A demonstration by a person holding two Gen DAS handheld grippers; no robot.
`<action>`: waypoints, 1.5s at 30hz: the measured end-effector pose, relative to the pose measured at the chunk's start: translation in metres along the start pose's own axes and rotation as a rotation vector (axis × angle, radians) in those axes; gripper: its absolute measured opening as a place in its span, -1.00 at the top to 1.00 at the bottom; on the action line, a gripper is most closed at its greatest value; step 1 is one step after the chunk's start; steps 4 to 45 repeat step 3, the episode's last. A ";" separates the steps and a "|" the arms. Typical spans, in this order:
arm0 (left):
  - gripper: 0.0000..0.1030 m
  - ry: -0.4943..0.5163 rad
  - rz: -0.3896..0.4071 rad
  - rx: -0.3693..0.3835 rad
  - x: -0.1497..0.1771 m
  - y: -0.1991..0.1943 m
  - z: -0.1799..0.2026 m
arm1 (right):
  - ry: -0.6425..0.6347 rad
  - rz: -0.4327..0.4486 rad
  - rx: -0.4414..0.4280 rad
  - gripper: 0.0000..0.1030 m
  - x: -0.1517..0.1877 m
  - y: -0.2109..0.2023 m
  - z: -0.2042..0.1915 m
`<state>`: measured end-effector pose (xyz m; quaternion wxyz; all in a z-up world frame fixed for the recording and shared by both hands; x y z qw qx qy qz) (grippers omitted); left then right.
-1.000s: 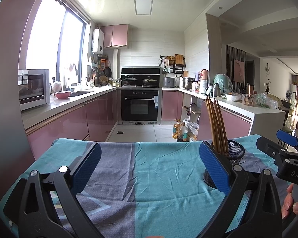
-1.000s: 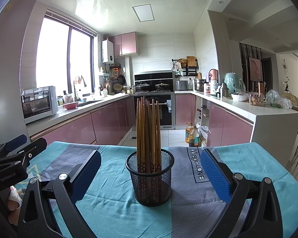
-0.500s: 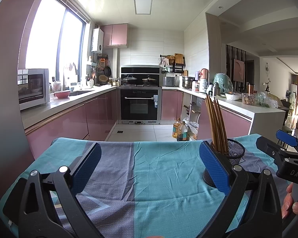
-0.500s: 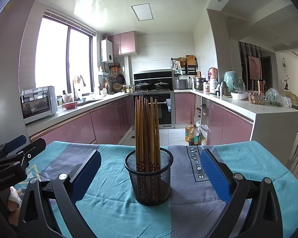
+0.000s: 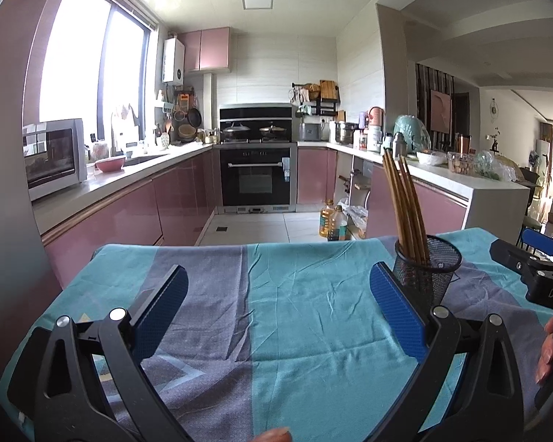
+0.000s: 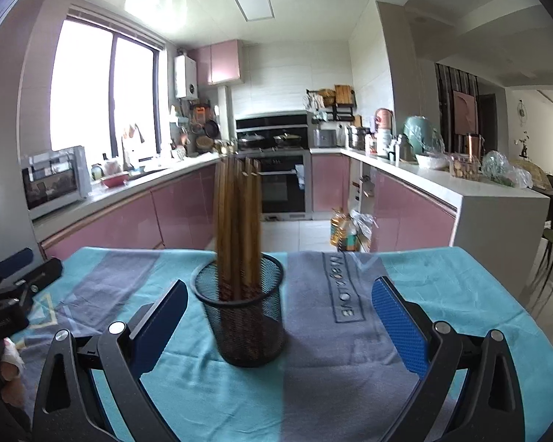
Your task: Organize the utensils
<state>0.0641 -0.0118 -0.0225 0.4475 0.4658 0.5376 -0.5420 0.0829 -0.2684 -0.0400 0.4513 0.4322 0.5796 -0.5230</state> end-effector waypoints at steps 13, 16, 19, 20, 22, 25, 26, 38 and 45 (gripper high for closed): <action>-0.89 -0.004 -0.097 -0.032 0.017 0.017 -0.015 | -0.013 -0.175 0.084 -0.89 0.026 0.027 0.038; -0.89 -0.004 -0.097 -0.032 0.017 0.017 -0.015 | -0.013 -0.175 0.084 -0.89 0.026 0.027 0.038; -0.89 -0.004 -0.097 -0.032 0.017 0.017 -0.015 | -0.013 -0.175 0.084 -0.89 0.026 0.027 0.038; -0.89 -0.004 -0.097 -0.032 0.017 0.017 -0.015 | -0.013 -0.175 0.084 -0.89 0.026 0.027 0.038; -0.89 -0.004 -0.097 -0.032 0.017 0.017 -0.015 | -0.013 -0.175 0.084 -0.89 0.026 0.027 0.038; -0.89 -0.004 -0.097 -0.032 0.017 0.017 -0.015 | -0.013 -0.175 0.084 -0.89 0.026 0.027 0.038; -0.89 -0.004 -0.097 -0.032 0.017 0.017 -0.015 | -0.013 -0.175 0.084 -0.89 0.026 0.027 0.038; -0.89 -0.004 -0.097 -0.032 0.017 0.017 -0.015 | -0.013 -0.175 0.084 -0.89 0.026 0.027 0.038; -0.89 -0.004 -0.097 -0.032 0.017 0.017 -0.015 | -0.013 -0.175 0.084 -0.89 0.026 0.027 0.038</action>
Point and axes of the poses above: each gripper's, at about its wrist camera, not at the fingertips, and y roughly the way its jaws point, z to its right, x to its underside, the point moved 7 cm from there along y, roughly the way its jaws point, and after that the axes turned 10 degrees about z, right-handed, at the moved point
